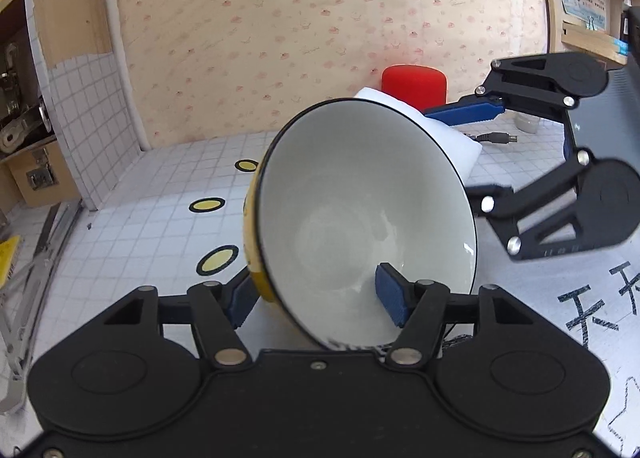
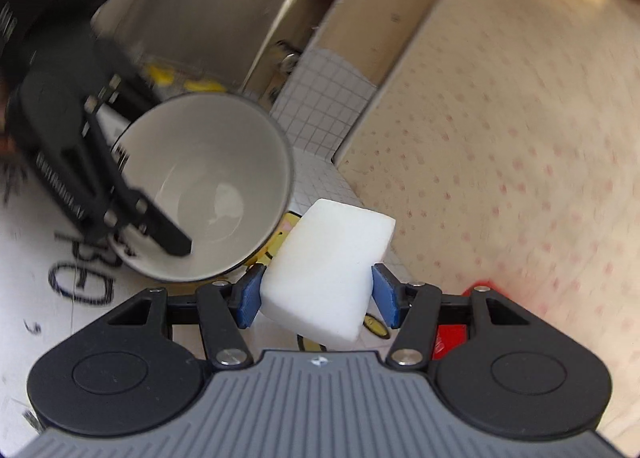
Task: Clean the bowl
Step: 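Press the sponge against the bowl rim with the right gripper, then rub the white sponge along the bowl's outer wall with the right gripper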
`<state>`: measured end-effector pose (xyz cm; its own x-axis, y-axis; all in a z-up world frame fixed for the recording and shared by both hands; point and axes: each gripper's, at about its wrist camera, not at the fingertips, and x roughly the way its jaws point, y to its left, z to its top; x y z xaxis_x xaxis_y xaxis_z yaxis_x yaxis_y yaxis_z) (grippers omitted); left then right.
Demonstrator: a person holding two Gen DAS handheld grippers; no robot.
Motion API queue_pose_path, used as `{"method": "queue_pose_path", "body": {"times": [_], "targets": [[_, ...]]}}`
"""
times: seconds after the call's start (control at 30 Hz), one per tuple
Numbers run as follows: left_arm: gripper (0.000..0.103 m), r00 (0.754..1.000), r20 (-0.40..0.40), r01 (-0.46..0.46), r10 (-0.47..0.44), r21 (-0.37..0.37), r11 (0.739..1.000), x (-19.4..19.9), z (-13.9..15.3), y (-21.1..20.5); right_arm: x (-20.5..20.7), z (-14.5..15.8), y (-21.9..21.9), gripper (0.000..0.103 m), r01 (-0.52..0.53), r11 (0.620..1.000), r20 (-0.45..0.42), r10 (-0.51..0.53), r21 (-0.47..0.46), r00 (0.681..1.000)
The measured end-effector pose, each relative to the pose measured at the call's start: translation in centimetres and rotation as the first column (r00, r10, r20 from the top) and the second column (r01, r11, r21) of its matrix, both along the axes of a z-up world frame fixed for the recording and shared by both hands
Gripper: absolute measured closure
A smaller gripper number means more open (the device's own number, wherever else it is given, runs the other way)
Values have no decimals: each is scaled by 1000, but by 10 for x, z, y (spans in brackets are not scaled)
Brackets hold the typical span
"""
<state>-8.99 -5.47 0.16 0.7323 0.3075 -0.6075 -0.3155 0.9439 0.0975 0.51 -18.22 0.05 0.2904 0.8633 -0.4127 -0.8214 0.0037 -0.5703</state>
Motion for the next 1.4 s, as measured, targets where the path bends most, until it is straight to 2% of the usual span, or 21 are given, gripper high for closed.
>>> {"method": "queue_pose_path", "body": {"times": [0.07, 0.13, 0.17, 0.3, 0.43, 0.6, 0.77, 0.9, 0.97, 1.07, 1.13, 1.17, 1.2, 1.27, 1.33, 1.4], "targets": [[37, 1000, 1, -2, 2, 0, 1000, 0, 2, 1, -13, -7, 1, 44, -17, 1000, 112, 19, -23, 994], [37, 1000, 4, -3, 3, -8, 1000, 1, 4, 3, -26, -18, 2, 44, -41, 997, 235, 55, -63, 971], [37, 1000, 1, -6, 6, -6, 1000, 1, 4, 3, -29, -21, 1, 44, -49, 996, 263, 67, -73, 963], [36, 1000, -6, -1, 1, -2, 1000, 2, 2, 2, -44, -31, 0, 44, -59, 989, 431, 111, -134, 895], [36, 1000, 1, 12, -12, -20, 1000, 2, 4, 3, -56, -36, -1, 45, -51, 976, 531, 159, -213, 832], [33, 1000, -20, 14, -14, -5, 1000, 2, 3, 2, -67, -34, 1, 44, -53, 952, 570, 224, -300, 791], [33, 1000, -17, 13, -14, -15, 1000, -1, 2, 2, -71, -33, 4, 44, -62, 895, 566, 332, -442, 755], [33, 1000, -18, 25, -25, -8, 1000, -1, 1, -1, -74, -31, 3, 41, -24, 837, 586, 403, -547, 703], [33, 999, -16, 29, -29, -5, 1000, -1, 1, -1, -75, -34, 2, 40, -10, 821, 599, 424, -571, 679], [33, 999, -7, 35, -35, -15, 999, -2, 0, 1, -75, -40, 0, 40, 25, 797, 631, 458, -603, 626], [33, 999, -2, 37, -37, -20, 999, -2, -1, 1, -76, -46, -1, 38, 52, 786, 663, 483, -617, 572], [33, 999, 1, 37, -37, -24, 999, -3, -1, 2, -76, -47, 0, 33, 52, 783, 665, 488, -619, 566], [33, 999, 2, 37, -37, -26, 999, -2, -1, 2, -76, -47, -1, 31, 44, 781, 657, 491, -623, 572], [33, 999, 8, 40, -40, -28, 999, -2, -1, 2, -76, -45, -3, 31, 30, 782, 645, 492, -623, 585], [33, 999, 10, 41, -41, -29, 999, -2, -1, 2, -76, -40, -3, 29, 21, 791, 624, 466, -611, 627], [33, 999, 11, 43, -43, -27, 999, -2, -2, 2, -76, -38, -5, 20, 10, 806, 622, 448, -591, 642]]}}
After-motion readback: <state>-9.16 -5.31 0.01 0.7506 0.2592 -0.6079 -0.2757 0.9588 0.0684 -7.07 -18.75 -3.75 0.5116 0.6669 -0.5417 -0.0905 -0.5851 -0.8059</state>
